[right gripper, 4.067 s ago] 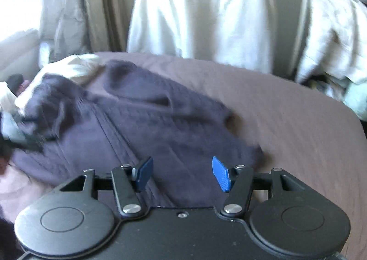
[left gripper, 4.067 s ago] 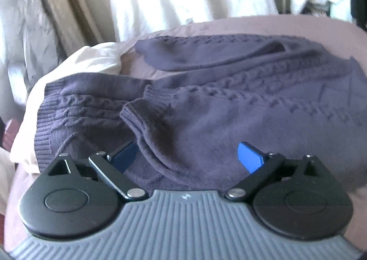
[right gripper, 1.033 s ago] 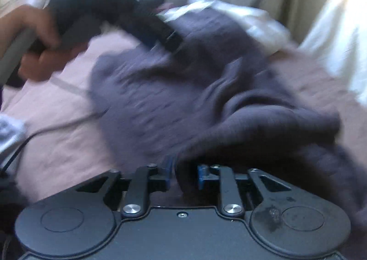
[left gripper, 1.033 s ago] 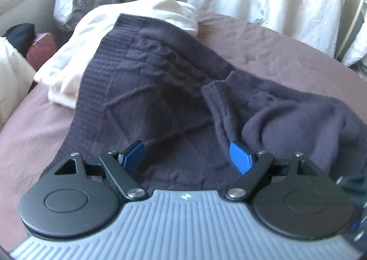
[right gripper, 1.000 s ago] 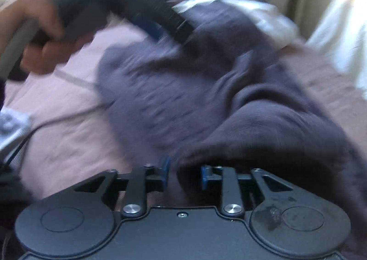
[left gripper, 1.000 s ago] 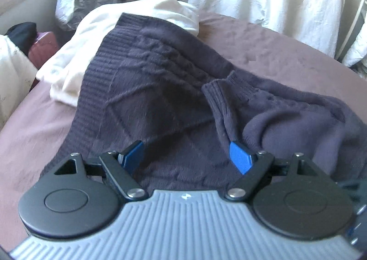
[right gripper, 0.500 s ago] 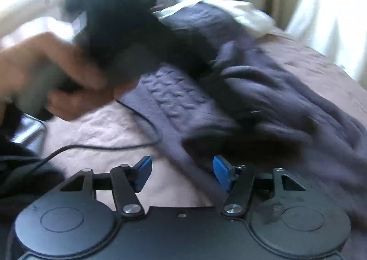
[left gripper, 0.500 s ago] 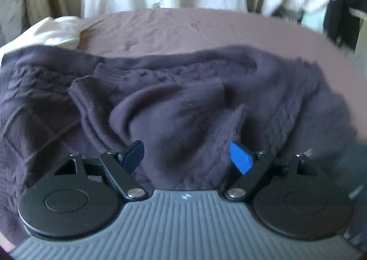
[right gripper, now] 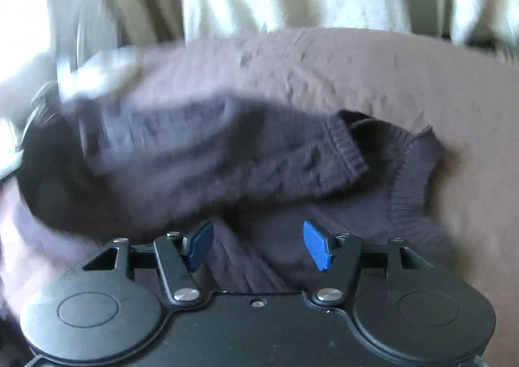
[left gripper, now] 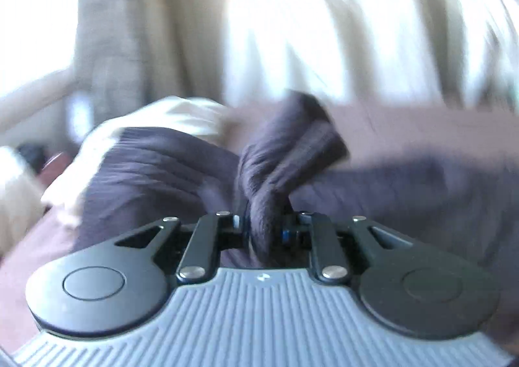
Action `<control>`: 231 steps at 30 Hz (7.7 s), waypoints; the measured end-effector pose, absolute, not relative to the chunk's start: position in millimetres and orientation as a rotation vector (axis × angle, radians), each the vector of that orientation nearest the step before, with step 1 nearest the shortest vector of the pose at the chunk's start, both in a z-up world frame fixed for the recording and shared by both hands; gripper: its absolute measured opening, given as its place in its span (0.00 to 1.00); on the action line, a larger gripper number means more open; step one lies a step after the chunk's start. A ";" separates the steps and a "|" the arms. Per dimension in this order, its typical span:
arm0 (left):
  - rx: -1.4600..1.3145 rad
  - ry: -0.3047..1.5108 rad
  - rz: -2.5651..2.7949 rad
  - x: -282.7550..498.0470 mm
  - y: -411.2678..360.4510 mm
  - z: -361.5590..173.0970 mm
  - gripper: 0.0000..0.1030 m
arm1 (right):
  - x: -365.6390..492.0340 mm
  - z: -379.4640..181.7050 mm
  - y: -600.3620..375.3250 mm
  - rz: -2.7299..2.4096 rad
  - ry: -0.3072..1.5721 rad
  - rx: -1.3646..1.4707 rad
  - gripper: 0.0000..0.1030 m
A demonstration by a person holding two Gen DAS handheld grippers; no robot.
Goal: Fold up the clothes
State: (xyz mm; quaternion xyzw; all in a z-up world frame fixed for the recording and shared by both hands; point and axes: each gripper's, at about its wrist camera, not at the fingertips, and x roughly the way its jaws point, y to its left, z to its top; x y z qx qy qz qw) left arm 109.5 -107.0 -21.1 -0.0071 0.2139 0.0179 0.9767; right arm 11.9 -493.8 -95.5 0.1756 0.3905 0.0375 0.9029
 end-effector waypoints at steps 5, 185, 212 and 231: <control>-0.103 0.636 0.303 110.9 -56.6 -49.9 0.87 | 32.1 -115.3 -510.5 0.027 0.730 0.631 0.67; -0.088 0.729 -0.572 77.1 -181.9 -53.9 0.09 | 43.5 -119.0 -417.0 0.357 0.660 0.965 0.98; -0.177 0.674 -0.670 54.7 -107.3 5.0 0.69 | 23.2 -110.5 -355.2 0.322 0.694 0.461 0.09; 0.066 0.809 -0.354 82.5 -126.2 -85.2 0.71 | 134.1 -105.0 -377.7 0.191 0.714 0.443 0.59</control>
